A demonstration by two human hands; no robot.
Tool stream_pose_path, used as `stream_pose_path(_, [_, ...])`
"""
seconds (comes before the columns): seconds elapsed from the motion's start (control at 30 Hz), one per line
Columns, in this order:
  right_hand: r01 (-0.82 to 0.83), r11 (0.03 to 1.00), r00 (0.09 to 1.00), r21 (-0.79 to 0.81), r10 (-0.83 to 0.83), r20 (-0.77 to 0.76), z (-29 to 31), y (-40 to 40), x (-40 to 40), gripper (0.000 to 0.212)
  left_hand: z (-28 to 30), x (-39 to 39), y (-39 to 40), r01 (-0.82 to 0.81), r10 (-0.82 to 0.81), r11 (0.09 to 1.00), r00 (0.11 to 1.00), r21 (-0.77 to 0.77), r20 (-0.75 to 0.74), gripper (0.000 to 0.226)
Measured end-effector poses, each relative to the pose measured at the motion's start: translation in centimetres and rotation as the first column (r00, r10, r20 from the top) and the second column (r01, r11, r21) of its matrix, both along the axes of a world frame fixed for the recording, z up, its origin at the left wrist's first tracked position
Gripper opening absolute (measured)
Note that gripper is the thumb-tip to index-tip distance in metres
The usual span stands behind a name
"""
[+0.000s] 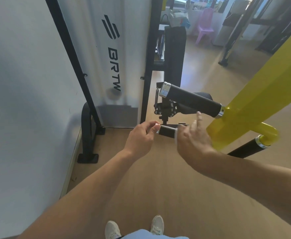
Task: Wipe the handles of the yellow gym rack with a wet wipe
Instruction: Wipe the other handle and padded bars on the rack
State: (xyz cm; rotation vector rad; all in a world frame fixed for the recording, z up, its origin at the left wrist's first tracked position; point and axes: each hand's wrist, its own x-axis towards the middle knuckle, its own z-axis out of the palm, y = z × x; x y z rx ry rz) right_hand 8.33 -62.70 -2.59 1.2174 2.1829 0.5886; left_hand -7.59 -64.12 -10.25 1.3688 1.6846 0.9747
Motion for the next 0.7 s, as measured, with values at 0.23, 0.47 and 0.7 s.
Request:
stream_pose_path(0.23, [-0.002, 1.0, 0.989, -0.016, -0.001, -0.145, -1.4, 1.0, 0.2, 0.031, 0.5, -0.1, -0.1, -0.017, 0.017, 1.0, 1.0, -0.011, 0.006, 0.034])
stream_pose_path(0.47, [-0.095, 0.992, 0.934, -0.081, 0.06, -0.352, -1.9, 1.9, -1.2, 0.031, 0.6, 0.3, -0.4, -0.046, 0.045, 0.999, 0.998, 0.008, 0.051, 0.036])
stream_pose_path(0.7, [-0.243, 0.97, 0.684, 0.012, 0.18, -0.707, -3.6, 1.4, -0.1, 0.029, 0.4, 1.5, -1.1, -0.105, 0.101, 0.99, 0.994, 0.097, 0.044, 0.033])
